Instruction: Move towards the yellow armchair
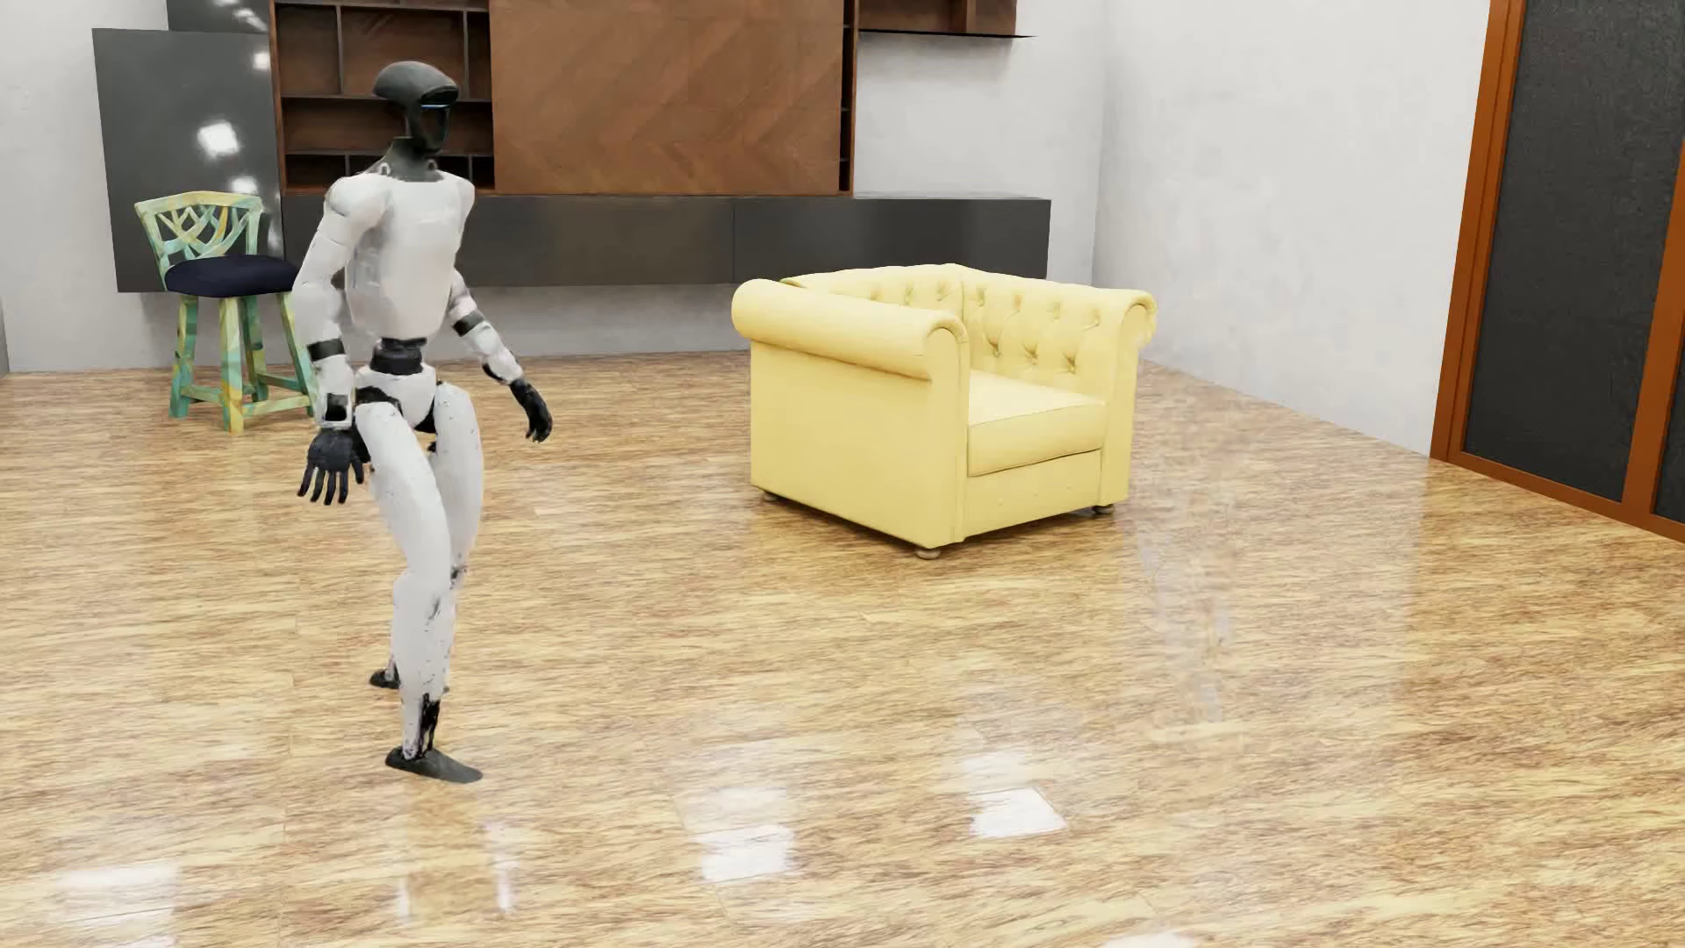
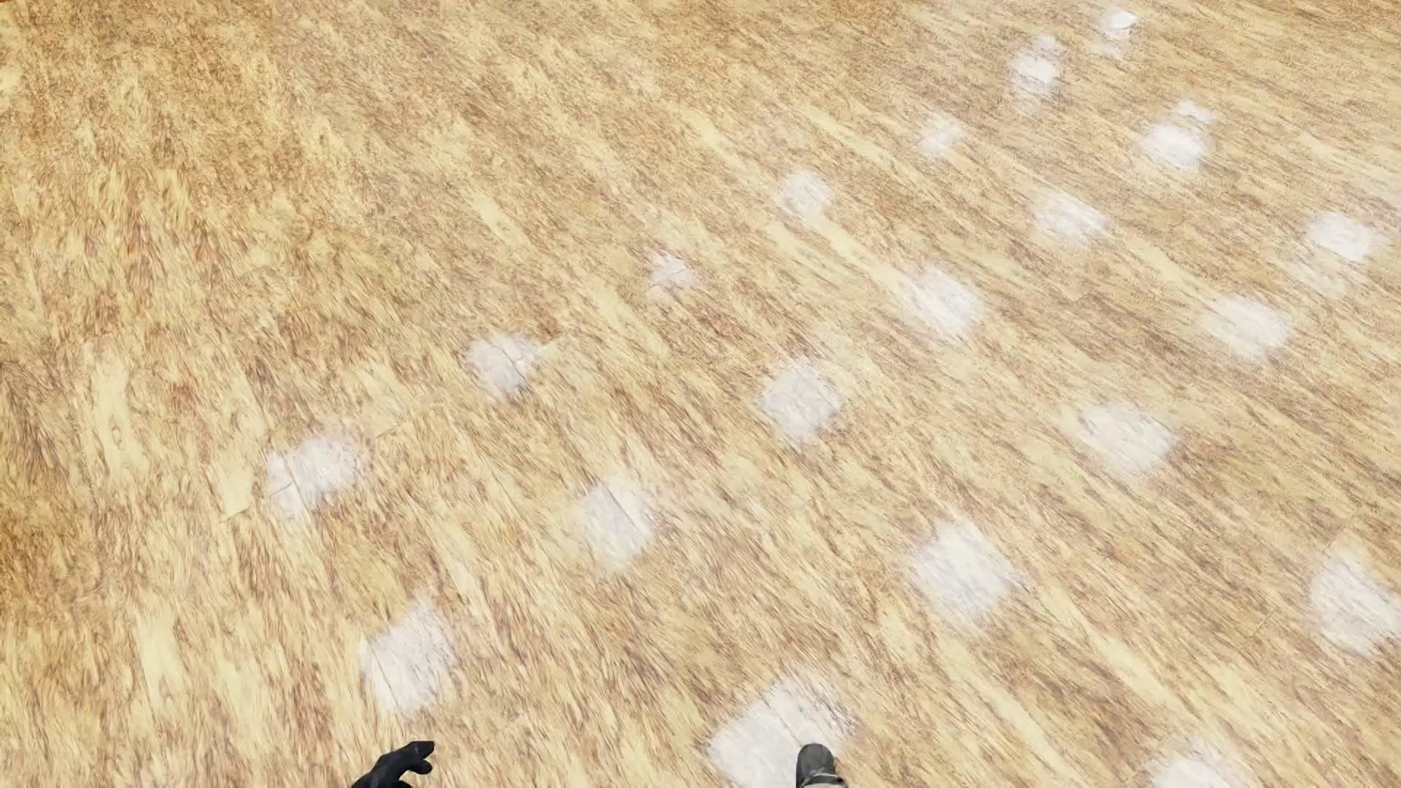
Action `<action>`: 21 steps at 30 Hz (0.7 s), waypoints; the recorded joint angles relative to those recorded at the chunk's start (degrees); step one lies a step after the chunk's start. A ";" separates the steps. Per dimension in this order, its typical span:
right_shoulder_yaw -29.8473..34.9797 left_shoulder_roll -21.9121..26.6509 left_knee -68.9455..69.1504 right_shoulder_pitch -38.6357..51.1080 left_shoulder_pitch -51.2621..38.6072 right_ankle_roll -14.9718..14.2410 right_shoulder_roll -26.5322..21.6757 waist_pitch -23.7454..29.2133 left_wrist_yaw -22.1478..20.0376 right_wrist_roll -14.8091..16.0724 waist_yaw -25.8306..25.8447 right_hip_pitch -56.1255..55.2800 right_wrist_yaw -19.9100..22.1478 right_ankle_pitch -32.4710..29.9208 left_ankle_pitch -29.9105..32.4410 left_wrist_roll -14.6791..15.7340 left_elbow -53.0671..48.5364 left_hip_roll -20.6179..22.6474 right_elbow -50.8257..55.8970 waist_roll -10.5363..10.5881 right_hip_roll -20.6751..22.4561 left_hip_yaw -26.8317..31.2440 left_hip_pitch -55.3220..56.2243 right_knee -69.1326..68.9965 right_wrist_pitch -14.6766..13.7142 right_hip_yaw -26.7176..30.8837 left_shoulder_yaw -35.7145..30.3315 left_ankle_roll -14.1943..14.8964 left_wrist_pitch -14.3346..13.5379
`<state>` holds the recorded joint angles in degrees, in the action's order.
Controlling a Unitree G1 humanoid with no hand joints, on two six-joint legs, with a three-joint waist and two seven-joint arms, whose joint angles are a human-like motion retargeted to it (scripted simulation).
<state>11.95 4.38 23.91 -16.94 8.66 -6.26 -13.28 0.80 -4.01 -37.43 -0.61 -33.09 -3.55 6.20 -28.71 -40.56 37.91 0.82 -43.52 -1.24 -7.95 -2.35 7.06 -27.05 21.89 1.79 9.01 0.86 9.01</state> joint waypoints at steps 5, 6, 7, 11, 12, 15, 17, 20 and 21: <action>-0.69 0.36 20.65 4.55 3.61 3.14 1.31 0.48 0.62 -2.97 -0.75 6.56 3.06 6.74 9.87 1.20 2.36 -5.73 1.43 1.67 2.41 5.34 5.92 -3.63 0.10 -7.93 0.25 3.21 2.40; 0.13 0.20 28.46 6.04 4.17 3.60 1.22 0.73 1.28 -4.14 -1.02 8.23 3.08 7.98 15.46 0.99 2.74 -5.90 2.25 2.14 2.92 7.73 9.91 -3.44 -0.44 -9.52 -0.39 3.74 3.12; 0.80 0.51 35.87 7.68 5.16 4.04 0.80 0.99 2.58 -4.99 -1.21 10.16 3.20 9.10 19.47 0.71 2.57 -6.18 3.12 2.65 3.13 8.83 14.10 -2.99 -1.25 -11.15 -0.91 3.81 3.26; 1.21 -0.28 42.91 12.57 7.62 4.69 -2.27 1.33 4.35 -4.86 -3.09 17.21 3.81 13.28 18.24 0.66 2.71 -13.39 9.35 4.26 3.13 -2.25 26.79 -1.08 -3.35 -17.03 -1.27 1.39 3.84; 0.82 -0.14 39.62 13.40 8.16 4.69 -2.72 1.19 4.68 -4.95 -3.71 18.92 3.82 14.39 17.59 0.69 2.63 -13.07 11.41 4.38 3.28 -4.85 28.93 -0.32 -3.84 -18.40 -0.96 2.31 3.90; -0.11 -0.40 22.11 15.90 9.16 4.17 -2.99 0.56 3.61 -3.36 -4.74 24.19 4.75 18.14 17.75 1.64 2.06 -10.25 17.47 4.39 3.86 -11.76 32.26 1.82 -5.09 -22.56 1.38 6.94 4.63; 1.08 -1.57 7.47 18.81 10.14 3.09 -2.81 -0.01 2.18 -1.54 -5.05 27.08 4.81 19.93 18.06 2.70 2.01 -9.83 18.33 4.31 4.28 -19.56 30.45 2.69 -5.21 -24.37 3.26 7.60 5.34; 4.05 -2.71 2.16 22.66 12.08 0.13 -1.63 -0.54 3.28 -1.04 -5.75 31.48 5.17 21.02 18.49 2.15 3.26 -8.11 14.19 3.78 4.08 -22.73 27.51 1.24 -4.36 -25.26 3.09 -4.36 5.60; 4.78 -3.00 3.86 23.20 12.50 -1.45 -0.83 -0.59 3.96 -1.00 -5.96 32.17 5.96 19.45 17.25 1.71 3.91 -7.49 11.46 3.54 3.29 -21.89 26.71 -1.41 -3.80 -24.81 2.74 -9.47 5.67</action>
<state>16.74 1.38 27.78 6.26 21.17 -7.71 -14.11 0.22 -0.06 -38.42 -6.57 -0.93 2.41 25.65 -11.46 -38.85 41.82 -6.67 -32.06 2.29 -4.66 -24.25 33.77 -28.46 18.09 -23.02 11.75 -8.61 14.68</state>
